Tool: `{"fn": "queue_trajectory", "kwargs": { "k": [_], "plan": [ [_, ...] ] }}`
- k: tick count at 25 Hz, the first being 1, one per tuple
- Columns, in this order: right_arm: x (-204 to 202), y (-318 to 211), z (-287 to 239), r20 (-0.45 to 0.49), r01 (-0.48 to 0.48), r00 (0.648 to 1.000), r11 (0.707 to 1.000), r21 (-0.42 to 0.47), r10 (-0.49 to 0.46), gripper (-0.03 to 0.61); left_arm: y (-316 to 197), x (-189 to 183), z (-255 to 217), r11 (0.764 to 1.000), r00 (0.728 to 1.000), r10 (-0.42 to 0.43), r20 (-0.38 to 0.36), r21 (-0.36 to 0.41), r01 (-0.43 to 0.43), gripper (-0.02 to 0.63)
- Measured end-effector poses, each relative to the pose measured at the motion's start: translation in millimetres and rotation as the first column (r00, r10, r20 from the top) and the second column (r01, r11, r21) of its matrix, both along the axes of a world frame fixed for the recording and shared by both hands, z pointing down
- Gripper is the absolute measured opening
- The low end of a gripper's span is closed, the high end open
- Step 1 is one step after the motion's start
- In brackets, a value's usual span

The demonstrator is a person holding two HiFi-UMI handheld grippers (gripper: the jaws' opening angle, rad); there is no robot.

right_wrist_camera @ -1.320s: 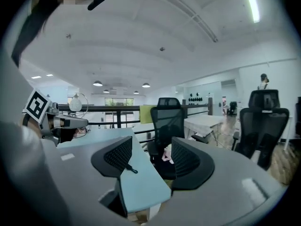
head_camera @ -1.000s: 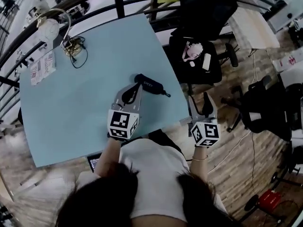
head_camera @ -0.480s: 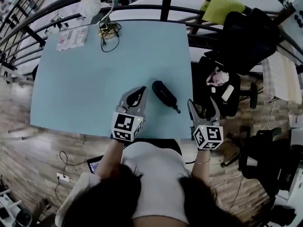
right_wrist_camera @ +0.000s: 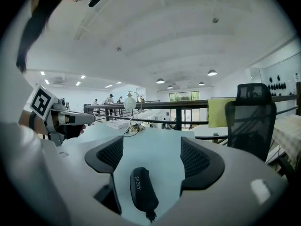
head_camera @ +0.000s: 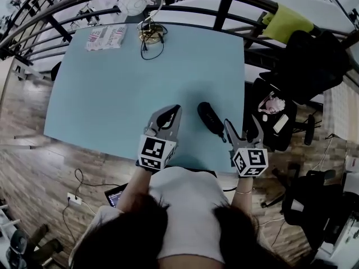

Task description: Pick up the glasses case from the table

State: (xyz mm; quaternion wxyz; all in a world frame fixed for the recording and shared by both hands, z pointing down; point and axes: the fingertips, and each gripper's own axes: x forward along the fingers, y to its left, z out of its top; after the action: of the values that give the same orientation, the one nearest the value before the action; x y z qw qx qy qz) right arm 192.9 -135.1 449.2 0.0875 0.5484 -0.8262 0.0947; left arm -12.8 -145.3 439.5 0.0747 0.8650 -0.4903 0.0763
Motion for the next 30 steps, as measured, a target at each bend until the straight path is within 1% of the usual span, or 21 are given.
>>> {"fn": "queue_trajectory", "kwargs": {
  "k": [6,11,14,21,26,30],
  "plan": [
    [-9.3,-6.5,5.7,-0.005,0.046,0.999,0.999,-0.025,-0.046,0.357,-3.6,-3.5,4.2,1.000,1.000,-0.018,-0.007,-0.006,0.018,0.057],
    [-18.6,-9.9,15.2,-0.022,0.097,0.995,0.993,-0.064,-0.099,0.365,-6.2,-5.6,11.7,1.000,1.000,-0.026,-0.006,-0.016,0.026,0.057],
    [-25.0,-10.7,26.2,-0.035,0.140,0.989,0.985,-0.100,-0.144,0.368,-6.0,-1.6,10.9,0.999,0.999,-0.029,-0.015,-0.022,0.029,0.057],
    [-49.2,-10.9,60.2,-0.102,0.237,0.960,0.953,-0.190,-0.260,0.370,-7.0,-3.0,17.9,0.999,0.999,-0.042,-0.022,-0.035,0.041,0.057],
    [-60.3,-9.8,91.5,-0.132,0.286,0.935,0.918,-0.275,-0.331,0.376,-6.9,-4.0,27.1,0.997,0.999,-0.045,-0.020,-0.060,0.044,0.057],
    [-65.2,-11.9,120.0,-0.146,0.305,0.918,0.891,-0.337,-0.369,0.379,-7.4,-0.2,35.1,0.996,0.999,-0.038,-0.020,-0.077,0.037,0.057]
  ]
}}
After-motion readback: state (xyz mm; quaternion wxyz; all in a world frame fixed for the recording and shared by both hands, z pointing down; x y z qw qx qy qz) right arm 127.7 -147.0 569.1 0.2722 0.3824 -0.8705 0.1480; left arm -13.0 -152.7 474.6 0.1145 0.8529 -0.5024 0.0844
